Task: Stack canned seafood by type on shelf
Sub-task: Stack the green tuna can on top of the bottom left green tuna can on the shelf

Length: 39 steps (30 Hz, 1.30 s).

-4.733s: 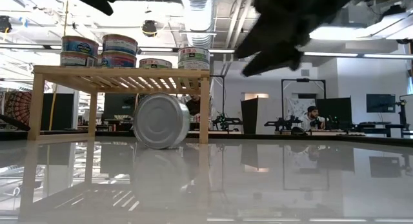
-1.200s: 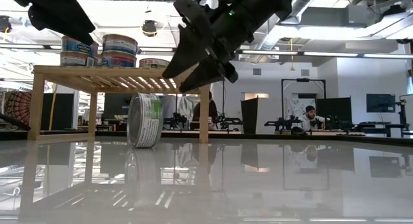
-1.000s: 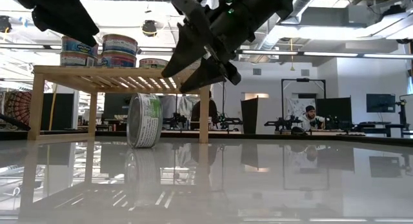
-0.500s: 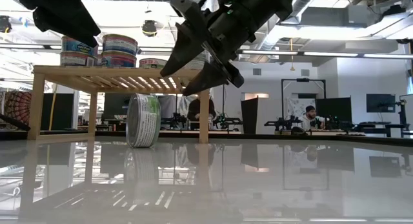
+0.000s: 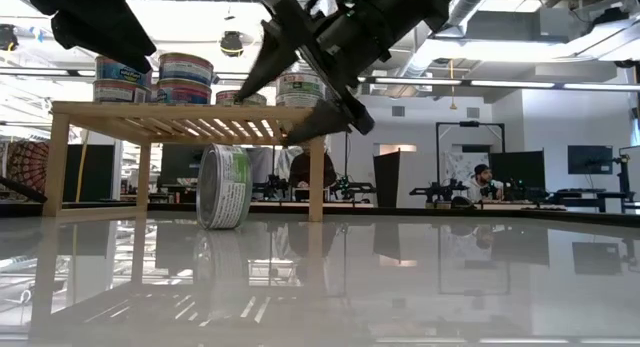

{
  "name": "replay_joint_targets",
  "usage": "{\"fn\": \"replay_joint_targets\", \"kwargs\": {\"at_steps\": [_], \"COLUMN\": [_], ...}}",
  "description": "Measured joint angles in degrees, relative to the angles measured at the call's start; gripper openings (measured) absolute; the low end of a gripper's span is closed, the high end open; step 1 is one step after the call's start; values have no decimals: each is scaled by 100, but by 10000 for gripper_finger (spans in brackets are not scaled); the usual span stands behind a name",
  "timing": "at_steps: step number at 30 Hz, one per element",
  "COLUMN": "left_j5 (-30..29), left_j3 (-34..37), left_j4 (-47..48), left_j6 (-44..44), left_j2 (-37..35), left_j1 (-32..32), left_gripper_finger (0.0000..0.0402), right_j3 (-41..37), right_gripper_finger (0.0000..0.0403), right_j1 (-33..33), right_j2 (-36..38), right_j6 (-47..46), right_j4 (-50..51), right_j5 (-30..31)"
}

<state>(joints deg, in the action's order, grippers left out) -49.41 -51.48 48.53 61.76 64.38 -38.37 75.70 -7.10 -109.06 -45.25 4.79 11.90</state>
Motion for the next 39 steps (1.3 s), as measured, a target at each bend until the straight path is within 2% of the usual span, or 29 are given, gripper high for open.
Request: {"fn": "replay_joint_targets", "kwargs": {"at_steps": [3, 5, 8, 12, 16, 23, 31, 34, 37, 39], "left_j5": [2, 2, 2, 2, 2, 73, 316, 313, 364, 424], "left_j3": [0, 0, 0, 0, 0, -2, -2, -2, -2, -2], "left_j4": [0, 1, 2, 4, 2, 64, 183, 189, 188, 192], "left_j6": [0, -2, -44, -289, -538, -504, -355, -241, -238, -238], "left_j2": [0, 0, 0, 0, 2, 2, 2, 0, 0, 0], "left_j1": [0, 0, 0, 0, 0, 0, -2, -4, -7, -7], "left_gripper_finger": [203, 203, 203, 203, 203, 203, 203, 203, 203, 203], "right_j3": [0, 12, 179, 478, 817, 1697, 2710, 3036, 3091, 3095], "right_gripper_finger": [380, 380, 380, 379, 379, 379, 379, 378, 361, 332], "right_j1": [-65, -156, -287, -345, -336, -471, -395, -369, -367, -367], "right_j2": [0, 0, -2, -2, -234, -1247, -2045, -2245, -2258, -2258], "right_j6": [179, 369, 563, 567, 644, 680, 668, 375, 174, 174], "right_j4": [-347, -436, -162, 188, 295, 756, 1838, 2242, 2645, 2654], "right_j5": [93, 405, 908, 1185, 1268, 1457, 1559, 1556, 1536, 1533]}}
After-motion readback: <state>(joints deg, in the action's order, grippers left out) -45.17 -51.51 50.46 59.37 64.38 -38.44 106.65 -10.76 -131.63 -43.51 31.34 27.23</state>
